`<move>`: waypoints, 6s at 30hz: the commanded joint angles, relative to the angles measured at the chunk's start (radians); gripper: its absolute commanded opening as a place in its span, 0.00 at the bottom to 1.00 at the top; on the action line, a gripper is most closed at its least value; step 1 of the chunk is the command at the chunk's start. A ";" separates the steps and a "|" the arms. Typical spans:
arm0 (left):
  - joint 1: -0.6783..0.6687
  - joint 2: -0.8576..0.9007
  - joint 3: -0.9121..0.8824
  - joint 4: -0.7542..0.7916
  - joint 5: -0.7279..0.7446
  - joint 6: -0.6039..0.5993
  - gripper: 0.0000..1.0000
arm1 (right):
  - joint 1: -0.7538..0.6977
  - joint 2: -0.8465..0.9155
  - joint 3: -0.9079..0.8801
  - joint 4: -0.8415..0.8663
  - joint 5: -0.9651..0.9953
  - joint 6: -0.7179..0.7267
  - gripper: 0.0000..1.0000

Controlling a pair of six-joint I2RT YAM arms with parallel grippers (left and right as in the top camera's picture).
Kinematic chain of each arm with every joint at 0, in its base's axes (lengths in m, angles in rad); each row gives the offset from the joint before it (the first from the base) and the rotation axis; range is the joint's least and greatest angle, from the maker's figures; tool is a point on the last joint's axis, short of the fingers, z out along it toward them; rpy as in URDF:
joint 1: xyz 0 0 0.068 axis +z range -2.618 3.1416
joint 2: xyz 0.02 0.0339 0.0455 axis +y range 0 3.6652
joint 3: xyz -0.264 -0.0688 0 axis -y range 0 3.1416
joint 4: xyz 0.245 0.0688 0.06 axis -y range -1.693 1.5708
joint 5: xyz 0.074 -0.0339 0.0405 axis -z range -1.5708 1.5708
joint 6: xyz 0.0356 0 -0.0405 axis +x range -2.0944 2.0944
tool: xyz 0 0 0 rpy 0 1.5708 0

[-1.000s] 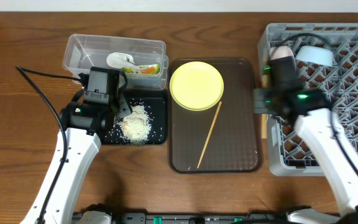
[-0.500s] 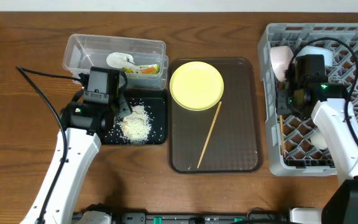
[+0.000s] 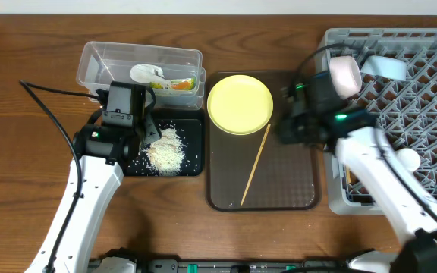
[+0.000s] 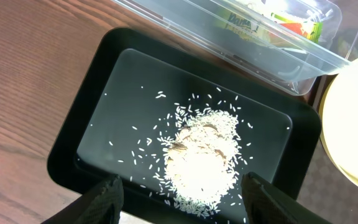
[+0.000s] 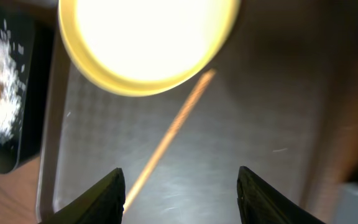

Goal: Sort waste into correct bins and load items into the dishwasher rack

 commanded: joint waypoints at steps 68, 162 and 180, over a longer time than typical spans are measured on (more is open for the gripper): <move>0.005 0.006 -0.001 -0.003 -0.016 -0.006 0.64 | -0.066 0.125 0.052 0.233 0.052 -0.098 0.52; 0.001 0.007 -0.001 -0.056 0.116 0.192 0.87 | -0.396 -0.283 -0.004 -0.063 0.034 -0.155 0.79; -0.066 -0.529 -0.276 0.023 0.079 0.141 0.94 | -0.395 -0.906 -0.467 0.097 0.073 -0.147 0.99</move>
